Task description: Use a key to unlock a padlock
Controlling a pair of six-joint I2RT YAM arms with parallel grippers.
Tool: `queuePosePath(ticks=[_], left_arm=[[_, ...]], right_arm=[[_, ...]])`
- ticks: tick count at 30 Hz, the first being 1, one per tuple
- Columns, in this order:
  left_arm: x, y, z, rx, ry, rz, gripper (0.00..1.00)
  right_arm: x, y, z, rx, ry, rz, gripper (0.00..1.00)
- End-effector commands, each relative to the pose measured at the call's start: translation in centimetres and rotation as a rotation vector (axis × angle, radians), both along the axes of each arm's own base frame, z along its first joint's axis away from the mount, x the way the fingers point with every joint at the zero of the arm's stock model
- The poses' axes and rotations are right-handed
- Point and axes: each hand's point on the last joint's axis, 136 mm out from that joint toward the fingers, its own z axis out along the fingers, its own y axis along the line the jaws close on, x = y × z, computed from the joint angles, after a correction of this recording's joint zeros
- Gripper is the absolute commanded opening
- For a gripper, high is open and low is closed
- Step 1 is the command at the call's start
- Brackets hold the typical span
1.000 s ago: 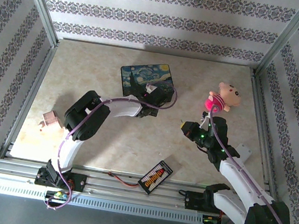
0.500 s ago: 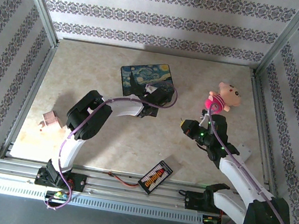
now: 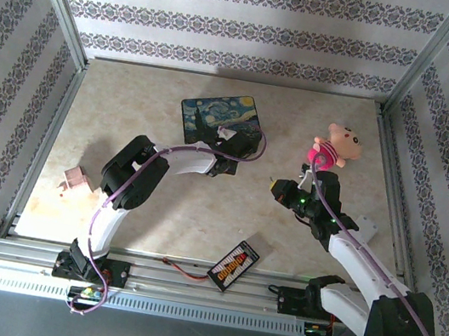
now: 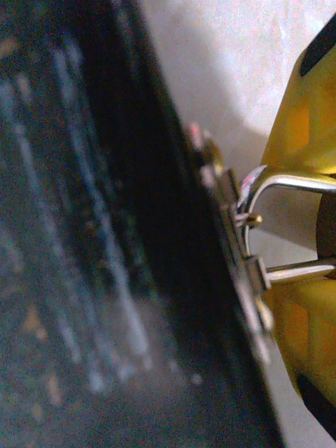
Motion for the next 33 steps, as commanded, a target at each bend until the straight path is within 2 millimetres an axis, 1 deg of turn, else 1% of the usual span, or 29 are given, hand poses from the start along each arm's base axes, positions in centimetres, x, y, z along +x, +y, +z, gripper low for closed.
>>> queuePosePath(ticks=[1, 5, 12, 18, 22, 24, 27, 29, 33], left_arm=[[-0.8, 0.1, -1.0, 0.035, 0.037, 0.013, 0.36], [-1.0, 0.2, -1.5, 0.040, 0.046, 0.017, 0.37], [-0.8, 0.3, -1.0, 0.045, 0.034, 0.019, 0.37], [-0.9, -0.1, -0.8, 0.019, 0.040, 0.014, 0.27], [-1.1, -0.9, 0.2, -0.045, 0.041, 0.010, 0.23], [-1.4, -1.3, 0.7, -0.095, 0.040, 0.015, 0.22], [-1.9, -2.0, 1.6, -0.181, 0.041, 0.028, 0.20], [-2.3, -2.2, 2.2, -0.238, 0.046, 0.048, 0.18], [-3.2, -2.2, 2.9, -0.323, 0.081, 0.106, 0.17]], right_arm=[[0.2, 0.9, 0.9, 0.012, -0.040, 0.038, 0.00], [0.1, 1.0, 0.7, 0.013, -0.038, 0.040, 0.00], [0.1, 1.0, 1.0, 0.014, -0.050, 0.041, 0.00], [0.0, 0.9, 0.7, 0.010, -0.045, 0.038, 0.00], [-0.1, 1.2, 0.1, 0.000, -0.040, 0.053, 0.00], [0.0, 1.5, -0.4, -0.009, -0.033, 0.066, 0.00], [0.1, 2.5, -1.4, -0.023, -0.020, 0.106, 0.00], [0.2, 3.4, -2.4, -0.052, -0.008, 0.133, 0.00], [0.3, 5.4, -3.8, -0.112, -0.019, 0.182, 0.00]])
